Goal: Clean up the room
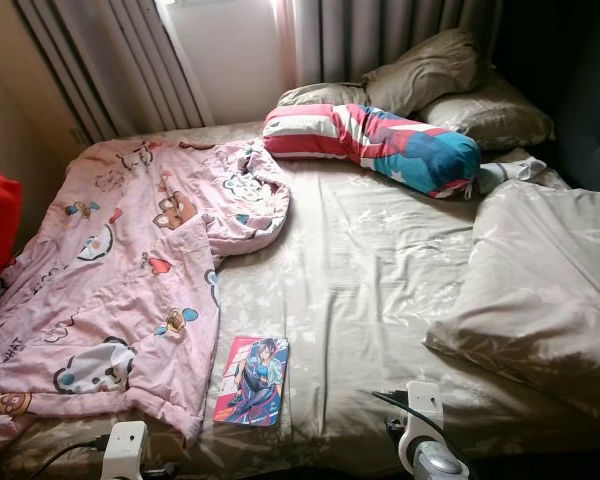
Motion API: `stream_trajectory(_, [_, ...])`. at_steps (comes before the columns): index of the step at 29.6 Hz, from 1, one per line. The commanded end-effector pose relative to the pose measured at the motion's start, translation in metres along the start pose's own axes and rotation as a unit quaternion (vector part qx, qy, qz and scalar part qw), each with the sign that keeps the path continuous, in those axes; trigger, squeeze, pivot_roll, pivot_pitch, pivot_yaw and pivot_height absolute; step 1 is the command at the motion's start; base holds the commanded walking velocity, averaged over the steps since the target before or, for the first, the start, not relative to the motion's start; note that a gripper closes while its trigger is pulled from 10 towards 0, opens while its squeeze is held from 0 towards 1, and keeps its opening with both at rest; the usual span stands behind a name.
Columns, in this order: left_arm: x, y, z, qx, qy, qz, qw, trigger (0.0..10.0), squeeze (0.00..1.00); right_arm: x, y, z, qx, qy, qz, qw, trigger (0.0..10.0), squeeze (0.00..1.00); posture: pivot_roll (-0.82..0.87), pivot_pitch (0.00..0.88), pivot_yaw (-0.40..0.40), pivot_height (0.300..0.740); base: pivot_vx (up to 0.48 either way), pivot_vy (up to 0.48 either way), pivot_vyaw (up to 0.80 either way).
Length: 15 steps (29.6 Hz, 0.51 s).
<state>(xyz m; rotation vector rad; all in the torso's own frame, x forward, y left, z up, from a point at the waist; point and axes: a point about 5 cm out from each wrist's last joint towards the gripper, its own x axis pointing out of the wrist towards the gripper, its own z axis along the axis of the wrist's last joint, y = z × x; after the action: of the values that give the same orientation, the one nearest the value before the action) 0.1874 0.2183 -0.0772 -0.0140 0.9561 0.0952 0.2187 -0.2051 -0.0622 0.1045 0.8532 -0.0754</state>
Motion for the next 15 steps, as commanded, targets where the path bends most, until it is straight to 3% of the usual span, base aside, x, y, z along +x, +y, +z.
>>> stream_trajectory(1, [-0.0008,0.0035,-0.0035,0.015,0.009,0.005,1.0,10.0,0.0,0.0004,0.0025,0.0,0.002,-0.002,0.001,1.0,10.0,0.0,-0.08,0.0,0.105,0.74,0.0,0.0,0.0])
stream_trajectory(6, [-0.0008,0.0038,-0.0035,0.017,0.009,0.005,1.0,10.0,0.0,0.0004,0.0027,-0.0002,0.002,-0.001,0.001,1.0,10.0,0.0,-0.08,0.0,0.105,0.74,0.0,0.0,0.0])
stream_trajectory(15, [-0.0007,0.0038,-0.0029,0.017,0.009,0.006,1.0,10.0,0.0,0.0005,0.0026,0.0007,0.002,-0.003,0.0,1.0,10.0,0.0,-0.08,0.0,0.103,0.74,0.0,-0.268,0.0])
